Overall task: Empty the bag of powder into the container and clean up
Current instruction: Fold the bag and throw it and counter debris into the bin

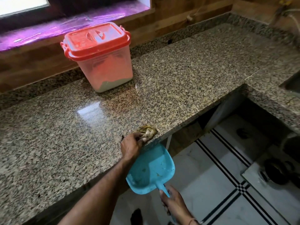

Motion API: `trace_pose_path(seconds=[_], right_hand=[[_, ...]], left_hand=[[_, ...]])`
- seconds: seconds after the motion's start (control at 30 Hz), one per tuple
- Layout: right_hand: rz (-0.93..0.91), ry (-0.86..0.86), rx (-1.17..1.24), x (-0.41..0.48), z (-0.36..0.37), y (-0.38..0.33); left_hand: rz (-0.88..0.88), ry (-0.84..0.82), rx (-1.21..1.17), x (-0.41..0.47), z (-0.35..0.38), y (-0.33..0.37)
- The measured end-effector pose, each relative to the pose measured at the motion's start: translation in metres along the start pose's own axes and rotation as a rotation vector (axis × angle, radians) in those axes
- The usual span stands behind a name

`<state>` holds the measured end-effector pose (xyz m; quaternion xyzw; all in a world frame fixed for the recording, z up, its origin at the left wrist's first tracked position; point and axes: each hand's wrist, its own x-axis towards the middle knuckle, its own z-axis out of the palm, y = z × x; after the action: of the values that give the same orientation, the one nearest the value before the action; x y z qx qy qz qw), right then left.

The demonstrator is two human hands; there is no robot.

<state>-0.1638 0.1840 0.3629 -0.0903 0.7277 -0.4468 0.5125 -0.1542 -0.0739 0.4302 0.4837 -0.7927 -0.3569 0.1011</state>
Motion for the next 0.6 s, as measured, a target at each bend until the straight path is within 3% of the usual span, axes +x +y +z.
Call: trace_pose_path(seconds=[0.13,0.2,0.43,0.5,0.6], right_hand=[[-0.006,-0.016,-0.013,-0.004,0.002,0.003],[-0.001,-0.036,-0.01,-0.006,-0.003,0.005],[0.019,0.048,0.045,0.0,-0.01,-0.008],[0.025,0.043,0.057,-0.001,-0.012,-0.01],[0.027,0.035,0.058,-0.005,-0.013,-0.01]], left_hand=[[-0.072,0.002,-0.224,0.02,-0.005,0.001],[-0.072,0.032,-0.227,0.026,-0.01,-0.002],[0.362,-0.169,0.208,0.014,0.014,0.024],[0.394,-0.168,0.225,0.008,0.013,0.019],[0.294,-0.184,0.254,0.012,0.007,0.018]])
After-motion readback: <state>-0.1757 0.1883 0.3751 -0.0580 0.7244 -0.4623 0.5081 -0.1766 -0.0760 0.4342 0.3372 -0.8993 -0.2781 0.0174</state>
